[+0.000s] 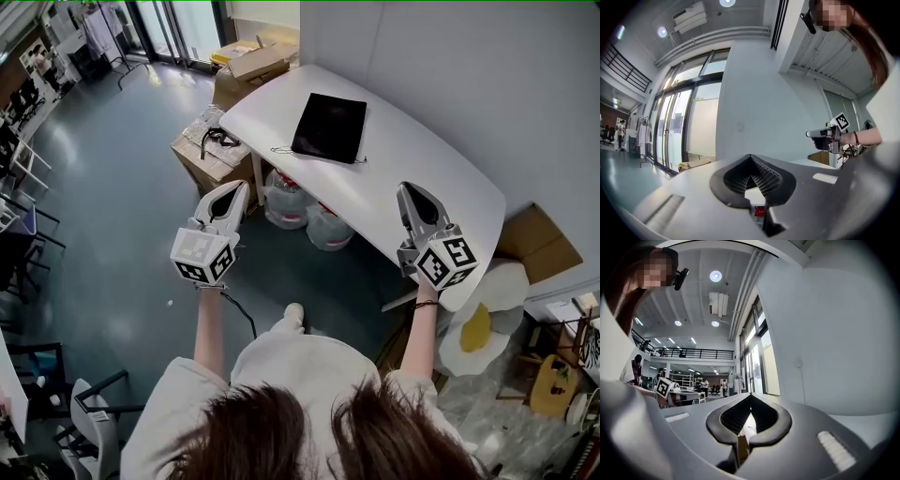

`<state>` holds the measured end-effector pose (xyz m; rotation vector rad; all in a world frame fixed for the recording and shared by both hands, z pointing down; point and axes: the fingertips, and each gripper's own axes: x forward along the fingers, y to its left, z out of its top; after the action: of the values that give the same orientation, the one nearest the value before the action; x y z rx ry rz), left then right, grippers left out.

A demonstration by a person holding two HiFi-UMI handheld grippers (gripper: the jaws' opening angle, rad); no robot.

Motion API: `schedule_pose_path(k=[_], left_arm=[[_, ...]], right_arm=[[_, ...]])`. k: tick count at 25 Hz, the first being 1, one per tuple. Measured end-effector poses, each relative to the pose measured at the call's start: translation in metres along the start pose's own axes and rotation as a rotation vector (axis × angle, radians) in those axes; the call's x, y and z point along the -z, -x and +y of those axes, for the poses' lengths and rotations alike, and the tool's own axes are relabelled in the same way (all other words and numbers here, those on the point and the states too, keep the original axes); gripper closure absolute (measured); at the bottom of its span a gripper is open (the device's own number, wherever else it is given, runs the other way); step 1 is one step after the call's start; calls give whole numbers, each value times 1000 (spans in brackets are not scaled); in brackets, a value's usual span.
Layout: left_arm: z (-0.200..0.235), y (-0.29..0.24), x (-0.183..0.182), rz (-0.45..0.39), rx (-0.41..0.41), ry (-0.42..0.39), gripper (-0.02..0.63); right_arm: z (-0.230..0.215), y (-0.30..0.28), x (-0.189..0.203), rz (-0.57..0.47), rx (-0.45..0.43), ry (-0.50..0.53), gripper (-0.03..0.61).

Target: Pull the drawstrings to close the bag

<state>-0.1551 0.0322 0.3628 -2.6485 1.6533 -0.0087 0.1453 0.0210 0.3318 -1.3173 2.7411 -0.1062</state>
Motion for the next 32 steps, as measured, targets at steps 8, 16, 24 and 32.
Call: schedule_pose_path(k=[8, 16, 24, 32], left_arm=[[30, -48, 2, -3, 46, 18, 621], [61, -86, 6, -12, 81, 22, 621], [78, -113, 16, 2, 112, 38, 621], [81, -130, 29, 32, 125, 66, 621]], right_arm=[[-21, -37, -3, -4, 42, 3, 565], [-33, -76, 0, -7, 76, 9, 565], [-42, -97, 11, 15, 105, 5, 565], [-56, -115, 20, 43, 111, 0, 565]])
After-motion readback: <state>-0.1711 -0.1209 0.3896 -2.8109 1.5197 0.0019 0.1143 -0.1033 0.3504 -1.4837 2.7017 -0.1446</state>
